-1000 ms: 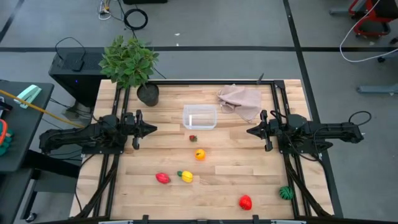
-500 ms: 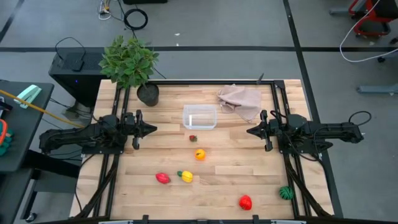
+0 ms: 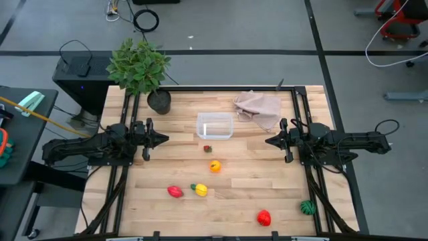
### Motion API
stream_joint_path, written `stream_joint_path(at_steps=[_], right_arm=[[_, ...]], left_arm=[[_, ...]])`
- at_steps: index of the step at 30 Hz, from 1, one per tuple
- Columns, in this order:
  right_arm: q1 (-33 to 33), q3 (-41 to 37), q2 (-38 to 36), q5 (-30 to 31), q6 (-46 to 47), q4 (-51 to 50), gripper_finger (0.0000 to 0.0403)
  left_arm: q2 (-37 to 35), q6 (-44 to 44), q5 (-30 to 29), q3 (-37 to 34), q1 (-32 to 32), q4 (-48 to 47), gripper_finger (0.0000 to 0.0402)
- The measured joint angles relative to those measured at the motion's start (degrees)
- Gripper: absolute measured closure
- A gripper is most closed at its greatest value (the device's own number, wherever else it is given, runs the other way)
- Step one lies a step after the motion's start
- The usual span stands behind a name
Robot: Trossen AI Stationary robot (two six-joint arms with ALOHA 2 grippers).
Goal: Pick and placing Produce into tupperware
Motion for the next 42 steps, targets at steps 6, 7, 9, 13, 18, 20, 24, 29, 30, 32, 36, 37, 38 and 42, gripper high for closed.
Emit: stream_joint_path(at_steps=[6,7,9,13,18,20,24,29,30,32,36,37,38,42], right_arm=[[0.0,0.0,0.0,0.0,0.0,0.0,0.0386],[0.0,0.0,0.0,0.0,0.0,0.0,0.0386],[0.0,0.0,0.0,0.0,0.0,0.1,0.0386],[-0.2,0.0,0.0,0.7,-1.4,0.2,0.0386],[-0.2,0.0,0.0,4.7,6.3,0.2,0.0386],[-0.2,0.0,0.0,7.2,11.4,0.2,0.0386],[-0.2,0.0,0.0,11.3,24.7,1.1,0.0386],[-0.2,0.0,0.0,13.5,30.5,2.4,0.0386],[-0.2,0.0,0.0,13.5,30.5,3.7,0.0386],[-0.2,0.0,0.0,13.6,30.7,8.4,0.0386],[-0.2,0.3,0.0,13.5,30.6,18.2,0.0386],[-0.2,1.0,0.0,13.6,30.7,18.6,0.0386],[-0.2,1.9,0.2,13.6,30.9,18.6,0.0386],[-0.1,7.2,3.0,13.6,29.5,18.2,0.0386]], left_arm=[[0.0,0.0,0.0,0.0,0.0,0.6,0.0374],[0.0,0.0,0.0,0.0,0.0,0.6,0.0373],[0.0,0.6,-0.5,0.0,0.0,0.7,0.0371],[0.0,3.2,-3.7,0.0,0.1,1.0,0.0367],[0.0,3.6,-5.1,0.0,0.1,2.9,0.0366],[0.0,3.6,-6.2,0.0,0.1,3.3,0.0367],[0.0,3.6,-8.8,0.0,0.1,3.7,0.0372],[0.0,1.1,-9.2,0.0,0.1,4.4,0.0376],[0.0,-1.3,-9.2,0.0,0.1,5.7,0.0376],[0.0,-5.7,-9.6,0.0,0.1,9.5,0.0374],[0.0,-6.1,-9.3,0.9,-1.0,14.7,0.0369],[0.1,-5.8,-9.2,1.9,-1.6,14.4,0.0368],[0.2,-5.4,-9.2,3.3,-2.1,14.4,0.0366],[3.0,-4.1,-9.2,9.8,-4.5,15.0,0.0366]])
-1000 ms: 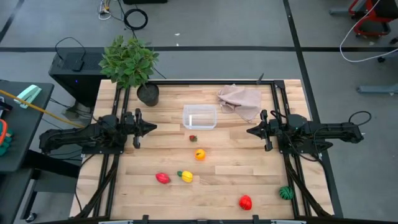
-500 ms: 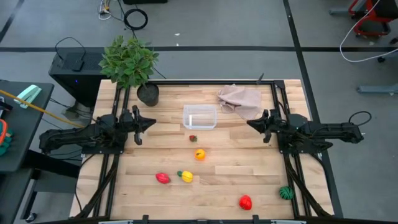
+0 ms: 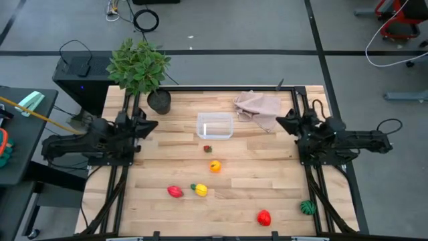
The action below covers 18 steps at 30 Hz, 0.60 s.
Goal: Pick and placing Produce into tupperware
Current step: Put the green watermelon into the transparent container
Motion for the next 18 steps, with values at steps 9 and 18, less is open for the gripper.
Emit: stream_joint_path(at_steps=[9,18], right_arm=[[0.0,18.0,16.3,-3.6,-5.6,-8.1,0.0386],[0.2,38.6,29.4,-15.0,-5.4,-26.4,0.0386]], left_arm=[[18.0,5.2,0.1,17.4,-4.3,-5.4,0.0369],[34.5,7.7,0.0,35.7,-13.6,-17.1,0.0379]])
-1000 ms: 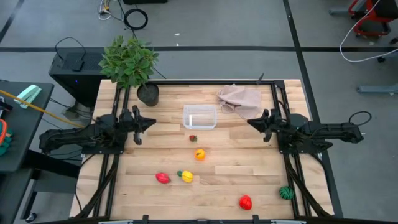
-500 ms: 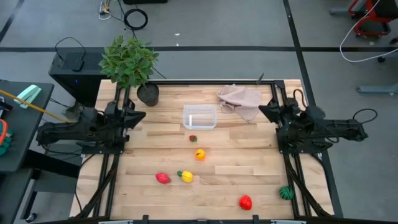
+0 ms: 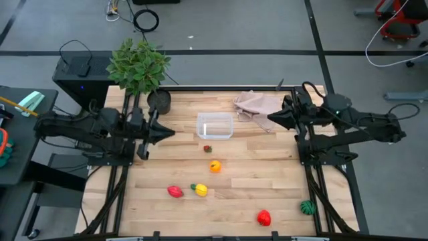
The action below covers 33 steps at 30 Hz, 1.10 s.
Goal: Pick and placing Produce into tupperware
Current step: Put the green watermelon into the transparent container
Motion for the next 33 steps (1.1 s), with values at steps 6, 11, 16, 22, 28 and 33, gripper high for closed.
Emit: stream_joint_path(at_steps=[6,11,16,22,28,33], right_arm=[[3.5,9.9,3.8,-5.0,-0.5,-14.4,0.0393],[8.3,13.8,4.9,-5.4,1.9,-28.3,0.0399],[13.4,14.0,4.9,-5.4,5.8,-31.2,0.0388],[18.2,14.0,5.6,-5.0,8.4,-31.5,0.0388],[23.8,14.0,8.7,-8.6,7.6,-31.7,0.0387],[27.4,14.0,13.4,-12.4,6.8,-35.6,0.0368]], left_arm=[[7.0,0.0,-5.3,11.3,-8.6,-11.3,0.0395],[11.6,-2.9,-13.5,17.0,-15.2,-17.8,0.0391],[15.7,-9.9,-19.1,18.5,-20.7,-19.1,0.0383],[20.9,-19.1,-21.9,18.5,-25.1,-18.9,0.0395],[25.8,-25.1,-23.6,18.6,-26.6,-17.8,0.0385],[28.5,-26.2,-23.7,18.6,-26.6,-16.2,0.0380]])
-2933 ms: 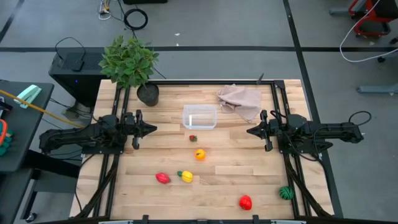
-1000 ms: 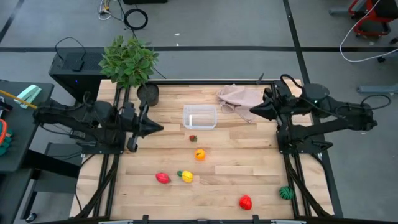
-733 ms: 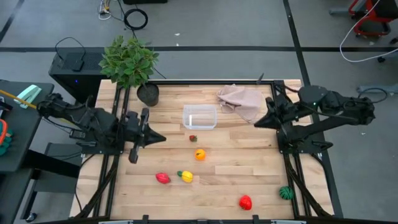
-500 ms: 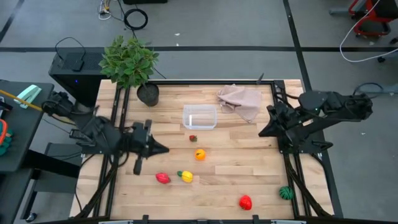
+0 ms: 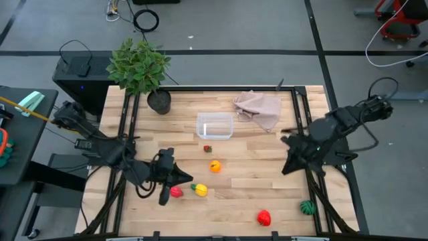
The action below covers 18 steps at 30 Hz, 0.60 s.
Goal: Pick and placing Produce into tupperware
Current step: Put the green watermelon into the transparent container
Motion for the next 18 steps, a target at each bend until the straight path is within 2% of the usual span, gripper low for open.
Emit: stream_joint_path(at_steps=[4,9,18], right_arm=[[1.9,0.0,4.1,-2.5,-1.1,-3.9,0.0336],[4.3,0.0,9.0,-2.9,-0.3,-4.0,0.0290],[9.7,0.0,17.1,-4.2,4.6,-4.0,0.0244]], left_arm=[[0.2,0.1,0.1,0.0,0.0,0.0,0.0391],[0.0,1.9,1.4,0.0,-0.2,-2.0,0.0392],[0.0,-0.8,3.7,0.0,-2.1,-12.9,0.0369]])
